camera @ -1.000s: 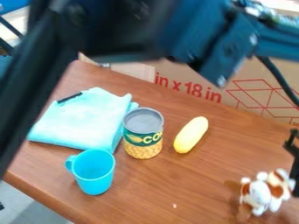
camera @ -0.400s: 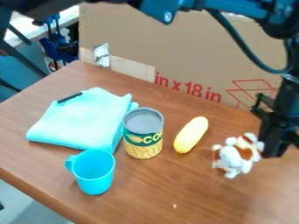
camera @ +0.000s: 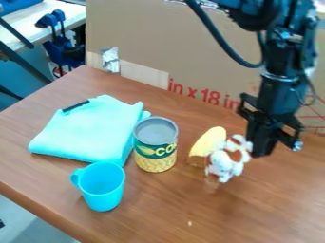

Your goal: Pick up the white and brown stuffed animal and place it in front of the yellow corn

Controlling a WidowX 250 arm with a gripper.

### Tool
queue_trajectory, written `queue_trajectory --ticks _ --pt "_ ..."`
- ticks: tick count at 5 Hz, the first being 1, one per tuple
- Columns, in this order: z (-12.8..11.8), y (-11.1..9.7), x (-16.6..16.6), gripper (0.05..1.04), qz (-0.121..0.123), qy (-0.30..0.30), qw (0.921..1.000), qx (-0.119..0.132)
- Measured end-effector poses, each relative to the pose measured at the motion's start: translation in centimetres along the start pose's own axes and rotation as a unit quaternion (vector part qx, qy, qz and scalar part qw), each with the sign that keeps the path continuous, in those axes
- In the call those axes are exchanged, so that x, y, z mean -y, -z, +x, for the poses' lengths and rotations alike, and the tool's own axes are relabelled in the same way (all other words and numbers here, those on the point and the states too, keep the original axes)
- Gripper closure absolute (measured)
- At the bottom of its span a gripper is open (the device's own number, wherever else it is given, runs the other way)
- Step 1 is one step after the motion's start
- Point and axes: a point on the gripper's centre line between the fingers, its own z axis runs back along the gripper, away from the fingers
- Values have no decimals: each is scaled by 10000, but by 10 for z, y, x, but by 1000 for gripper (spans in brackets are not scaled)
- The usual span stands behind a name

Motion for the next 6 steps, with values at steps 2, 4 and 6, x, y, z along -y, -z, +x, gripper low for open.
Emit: queue_trajectory --ticks 2,4,6 --pt "6 23 1 1011 -495 -69 9987 -86" --pt "3 45 17 778 -744 -102 9971 -86" --pt "-9 -4 40 208 302 -142 9973 660"
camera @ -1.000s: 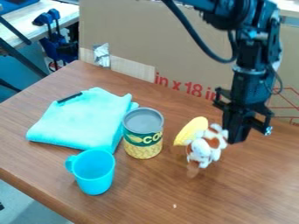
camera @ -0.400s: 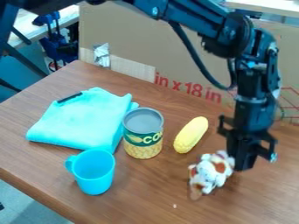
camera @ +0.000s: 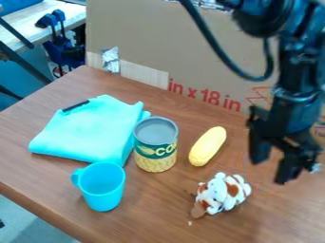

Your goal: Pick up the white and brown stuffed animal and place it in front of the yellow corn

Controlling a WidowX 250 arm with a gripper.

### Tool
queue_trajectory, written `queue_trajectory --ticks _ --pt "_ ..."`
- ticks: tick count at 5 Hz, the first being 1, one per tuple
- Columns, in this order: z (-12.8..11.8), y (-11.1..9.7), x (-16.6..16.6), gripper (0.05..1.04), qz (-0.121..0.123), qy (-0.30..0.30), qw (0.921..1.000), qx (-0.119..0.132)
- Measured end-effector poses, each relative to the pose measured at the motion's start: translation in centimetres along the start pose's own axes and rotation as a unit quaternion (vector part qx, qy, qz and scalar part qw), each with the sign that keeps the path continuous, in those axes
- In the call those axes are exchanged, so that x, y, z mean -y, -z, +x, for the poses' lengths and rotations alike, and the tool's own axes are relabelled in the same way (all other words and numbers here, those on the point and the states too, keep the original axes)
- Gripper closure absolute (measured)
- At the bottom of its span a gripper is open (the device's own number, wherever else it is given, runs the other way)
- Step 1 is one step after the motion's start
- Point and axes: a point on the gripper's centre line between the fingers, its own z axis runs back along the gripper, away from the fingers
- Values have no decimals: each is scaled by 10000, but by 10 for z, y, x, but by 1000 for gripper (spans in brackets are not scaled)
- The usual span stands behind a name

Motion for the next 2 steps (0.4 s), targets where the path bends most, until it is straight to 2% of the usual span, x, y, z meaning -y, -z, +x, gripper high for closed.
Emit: queue_trajectory --ticks 1,2 --pt "-7 -19 10 69 424 128 9990 -84" --pt "-11 -35 33 73 585 529 9969 -44"
